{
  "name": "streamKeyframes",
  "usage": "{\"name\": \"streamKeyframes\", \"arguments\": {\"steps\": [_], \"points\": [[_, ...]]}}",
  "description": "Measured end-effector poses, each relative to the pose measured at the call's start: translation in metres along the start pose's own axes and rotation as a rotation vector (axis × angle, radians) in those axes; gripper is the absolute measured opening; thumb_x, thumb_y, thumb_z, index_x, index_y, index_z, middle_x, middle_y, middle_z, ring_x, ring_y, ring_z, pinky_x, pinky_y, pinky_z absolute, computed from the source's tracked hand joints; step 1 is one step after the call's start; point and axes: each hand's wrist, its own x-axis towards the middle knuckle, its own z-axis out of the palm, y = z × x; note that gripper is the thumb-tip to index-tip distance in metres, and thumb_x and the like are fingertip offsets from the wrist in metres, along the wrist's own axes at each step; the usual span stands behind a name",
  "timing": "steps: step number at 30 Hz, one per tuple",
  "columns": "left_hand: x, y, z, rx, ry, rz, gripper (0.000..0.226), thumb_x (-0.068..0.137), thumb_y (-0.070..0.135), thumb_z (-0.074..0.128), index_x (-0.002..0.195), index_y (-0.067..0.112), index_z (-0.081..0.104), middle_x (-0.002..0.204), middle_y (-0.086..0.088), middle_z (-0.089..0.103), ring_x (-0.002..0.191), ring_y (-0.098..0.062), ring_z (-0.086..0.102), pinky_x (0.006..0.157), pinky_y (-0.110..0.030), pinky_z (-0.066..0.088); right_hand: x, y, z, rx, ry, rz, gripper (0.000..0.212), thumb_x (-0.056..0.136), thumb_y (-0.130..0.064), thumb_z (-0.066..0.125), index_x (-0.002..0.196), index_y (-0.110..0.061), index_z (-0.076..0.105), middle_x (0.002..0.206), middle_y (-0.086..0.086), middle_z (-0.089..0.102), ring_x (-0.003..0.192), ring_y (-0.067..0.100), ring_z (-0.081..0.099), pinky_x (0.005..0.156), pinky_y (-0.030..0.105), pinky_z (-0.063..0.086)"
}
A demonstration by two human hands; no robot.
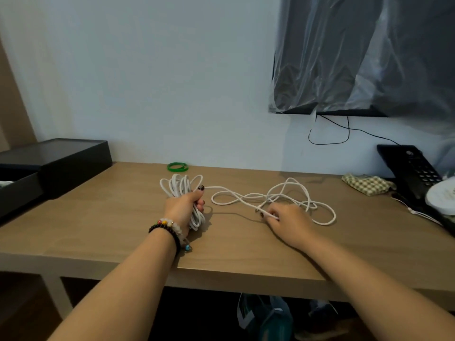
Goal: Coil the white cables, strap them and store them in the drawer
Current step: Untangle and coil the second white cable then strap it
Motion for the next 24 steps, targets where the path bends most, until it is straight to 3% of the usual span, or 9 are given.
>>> {"name": "streamKeyframes", "arguments": {"steps": [2,6,10,14,18,24], "points": [[0.005,-0.002,0.002,0.001,0.033,0.028,0.013,0.091,0.003,0.061,0.078,0.004,0.060,0.046,0.000,0.056,0.038,-0.008,0.049,0.042,-0.019,0.044,0.001,0.016,-0.005,0.022,0.062,0.040,0.007,0.088,-0.025,0.059,0.092,-0.022,0.065,0.092,0.003,0.070,0.091,0.029,0.063,0.074,0.036,0.049],[0.013,-0.009,0.009,0.138,0.020,0.074,0.012,0.088,0.007,0.067,0.077,0.008,0.062,0.052,-0.002,0.058,0.043,-0.011,0.051,0.051,-0.025,0.045,0.005,0.030,-0.008,0.010,0.119,0.115,0.027,0.092,-0.030,0.057,0.118,-0.023,0.055,0.106,0.006,0.068,0.102,0.032,0.061,0.080,0.038,0.050],[0.022,-0.011,0.016,0.239,0.005,0.117,0.015,0.085,0.009,0.070,0.073,0.008,0.062,0.053,-0.003,0.057,0.044,-0.013,0.051,0.050,-0.025,0.046,0.015,0.015,0.002,-0.103,0.137,-0.098,0.047,0.089,-0.028,0.061,0.133,-0.017,0.048,0.114,0.004,0.064,0.099,0.031,0.063,0.077,0.037,0.049],[0.035,-0.014,0.025,0.322,-0.050,0.120,0.017,0.083,0.012,0.073,0.070,0.007,0.063,0.048,0.000,0.056,0.044,-0.015,0.049,0.055,-0.029,0.046,0.026,-0.003,0.016,-0.177,0.197,-0.266,0.039,0.089,-0.031,0.062,0.121,-0.009,0.058,0.108,0.009,0.064,0.080,0.035,0.065,0.059,0.038,0.051],[0.049,-0.016,0.037,0.369,-0.098,0.095,0.021,0.083,0.015,0.073,0.067,0.006,0.062,0.047,0.000,0.055,0.042,-0.014,0.048,0.057,-0.031,0.045,0.041,-0.015,0.028,-0.104,0.192,-0.158,0.032,0.102,-0.032,0.036,0.110,-0.011,0.059,0.106,0.007,0.059,0.089,0.032,0.060,0.065,0.035,0.039],[0.070,-0.019,0.058,0.345,-0.167,0.079,0.030,0.084,0.016,0.071,0.060,0.008,0.057,0.045,0.000,0.052,0.041,-0.013,0.047,0.052,-0.027,0.044,0.063,-0.018,0.042,0.095,0.207,-0.056,0.018,0.100,-0.015,0.036,0.099,-0.012,0.054,0.095,0.006,0.056,0.082,0.031,0.055,0.067,0.039,0.043]]}}
